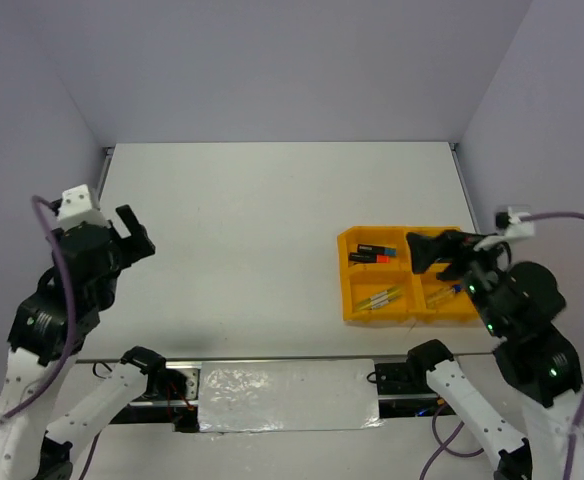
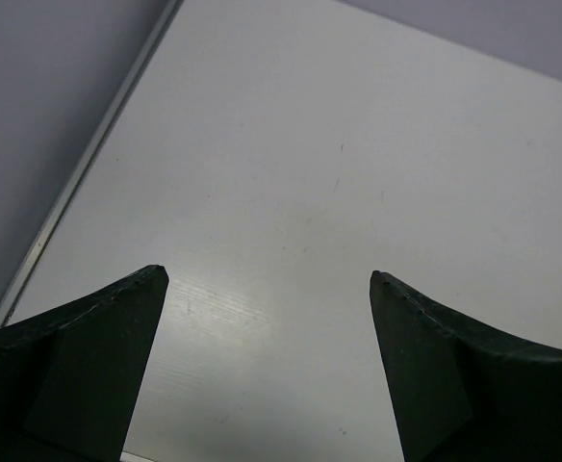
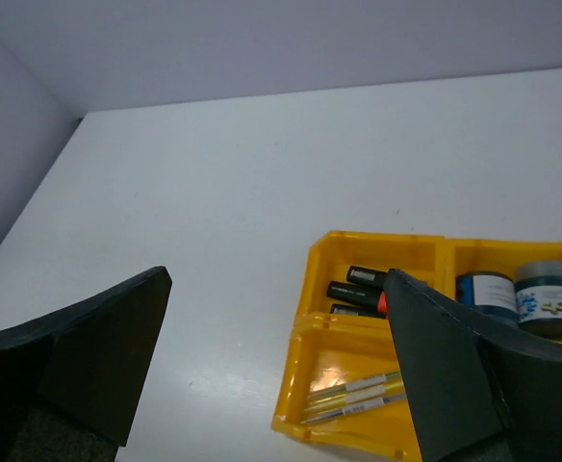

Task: Sort the stationery into containers
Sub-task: Reset both arms

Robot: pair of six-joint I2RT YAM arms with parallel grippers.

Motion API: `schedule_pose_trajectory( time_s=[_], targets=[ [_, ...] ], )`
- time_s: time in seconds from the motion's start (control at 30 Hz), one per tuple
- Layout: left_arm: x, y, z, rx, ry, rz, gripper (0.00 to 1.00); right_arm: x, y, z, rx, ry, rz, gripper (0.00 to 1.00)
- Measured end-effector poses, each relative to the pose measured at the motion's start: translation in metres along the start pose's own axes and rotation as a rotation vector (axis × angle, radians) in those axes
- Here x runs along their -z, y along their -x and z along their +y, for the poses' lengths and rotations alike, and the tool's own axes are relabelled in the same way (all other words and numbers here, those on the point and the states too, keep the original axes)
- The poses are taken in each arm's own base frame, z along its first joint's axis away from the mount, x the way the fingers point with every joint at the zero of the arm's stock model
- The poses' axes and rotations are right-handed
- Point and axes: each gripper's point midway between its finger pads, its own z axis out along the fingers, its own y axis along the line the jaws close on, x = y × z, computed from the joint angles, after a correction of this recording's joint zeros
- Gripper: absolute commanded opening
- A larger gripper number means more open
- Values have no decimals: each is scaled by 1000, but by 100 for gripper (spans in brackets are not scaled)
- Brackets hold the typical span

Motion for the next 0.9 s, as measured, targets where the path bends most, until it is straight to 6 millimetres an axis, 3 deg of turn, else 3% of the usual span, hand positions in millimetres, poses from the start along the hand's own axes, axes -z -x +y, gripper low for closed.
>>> schedule_pose_trajectory(
  time_s=[0.17,0.3,0.57,0.73,0.9],
  targets=[
    [46,18,30,60,-20,-90,99,78,32,-15,14,-44,-125,100],
    [79,23,54,75,-30,-132,99,122,38,-24,28,-60,-153,100],
    [121,24,90,123,-40,-200,99,153,9,-45,59,-121,-91,100],
    [123,18,96,117,-29,-194,99,166,3,-52,59,-134,-102,100],
    [120,13,96,105,-18,-180,99,166,0,-53,60,-139,-94,100]
  ],
)
